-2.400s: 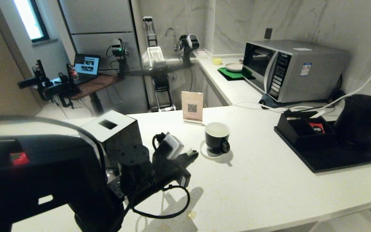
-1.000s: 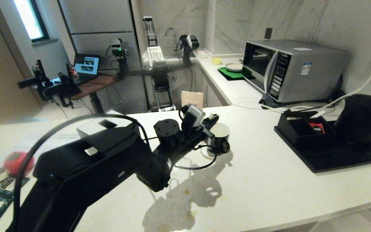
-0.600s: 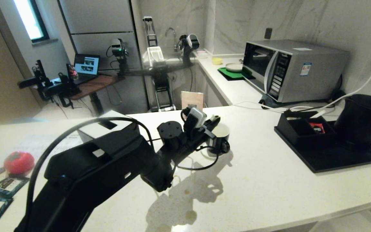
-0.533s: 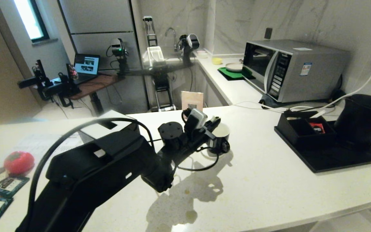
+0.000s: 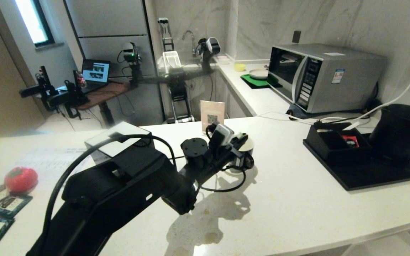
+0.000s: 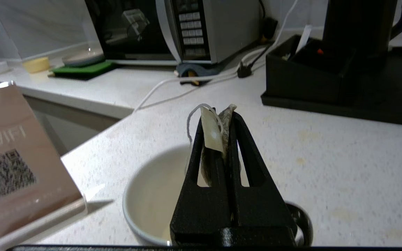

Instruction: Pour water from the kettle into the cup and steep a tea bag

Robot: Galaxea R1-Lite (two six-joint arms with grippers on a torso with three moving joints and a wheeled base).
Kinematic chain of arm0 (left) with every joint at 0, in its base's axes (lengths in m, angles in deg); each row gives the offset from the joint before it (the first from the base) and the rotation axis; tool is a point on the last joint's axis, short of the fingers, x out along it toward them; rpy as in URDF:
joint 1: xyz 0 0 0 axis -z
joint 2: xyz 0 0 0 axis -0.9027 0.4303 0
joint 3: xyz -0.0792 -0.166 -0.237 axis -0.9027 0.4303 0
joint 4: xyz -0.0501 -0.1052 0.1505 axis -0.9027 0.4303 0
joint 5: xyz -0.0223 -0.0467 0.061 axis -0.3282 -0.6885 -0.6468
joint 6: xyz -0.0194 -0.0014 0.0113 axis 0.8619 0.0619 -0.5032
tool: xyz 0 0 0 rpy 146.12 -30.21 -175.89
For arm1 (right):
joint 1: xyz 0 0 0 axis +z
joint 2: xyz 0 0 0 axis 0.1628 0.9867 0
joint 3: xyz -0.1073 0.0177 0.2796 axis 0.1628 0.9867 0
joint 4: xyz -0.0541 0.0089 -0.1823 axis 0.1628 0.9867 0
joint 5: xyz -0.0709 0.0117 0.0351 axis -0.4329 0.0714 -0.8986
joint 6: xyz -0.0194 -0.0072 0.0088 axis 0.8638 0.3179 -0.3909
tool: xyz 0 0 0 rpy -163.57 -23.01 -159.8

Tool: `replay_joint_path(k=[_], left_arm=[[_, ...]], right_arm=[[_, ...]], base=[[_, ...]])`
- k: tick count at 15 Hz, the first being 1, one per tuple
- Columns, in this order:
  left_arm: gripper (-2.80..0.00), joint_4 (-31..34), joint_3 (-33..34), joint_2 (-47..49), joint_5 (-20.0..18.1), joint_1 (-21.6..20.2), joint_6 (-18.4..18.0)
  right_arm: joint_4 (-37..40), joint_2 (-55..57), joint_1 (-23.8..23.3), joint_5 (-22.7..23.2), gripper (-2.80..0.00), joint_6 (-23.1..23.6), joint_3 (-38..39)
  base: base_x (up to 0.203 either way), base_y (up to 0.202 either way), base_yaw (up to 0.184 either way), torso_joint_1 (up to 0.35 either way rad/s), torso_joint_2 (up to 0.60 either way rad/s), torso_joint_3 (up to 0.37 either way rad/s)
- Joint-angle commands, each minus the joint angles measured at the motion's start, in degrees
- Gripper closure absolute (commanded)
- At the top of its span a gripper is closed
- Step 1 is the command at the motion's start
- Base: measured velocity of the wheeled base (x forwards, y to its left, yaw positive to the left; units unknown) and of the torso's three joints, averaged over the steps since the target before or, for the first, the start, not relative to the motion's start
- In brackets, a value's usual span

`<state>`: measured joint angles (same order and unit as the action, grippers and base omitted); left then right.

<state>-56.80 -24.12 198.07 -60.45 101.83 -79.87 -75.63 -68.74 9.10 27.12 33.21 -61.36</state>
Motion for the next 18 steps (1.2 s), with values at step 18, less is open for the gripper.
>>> replay_joint_path(k=[18], left_arm=[[0.00, 19.6, -8.9, -4.3, -3.2, -1.8, -0.5]], right_arm=[[0.0, 0.0, 0.0, 0.0, 0.00, 0.0, 0.0]], base=[[0.000, 0.000, 0.000, 0.000, 0.00, 0.000]])
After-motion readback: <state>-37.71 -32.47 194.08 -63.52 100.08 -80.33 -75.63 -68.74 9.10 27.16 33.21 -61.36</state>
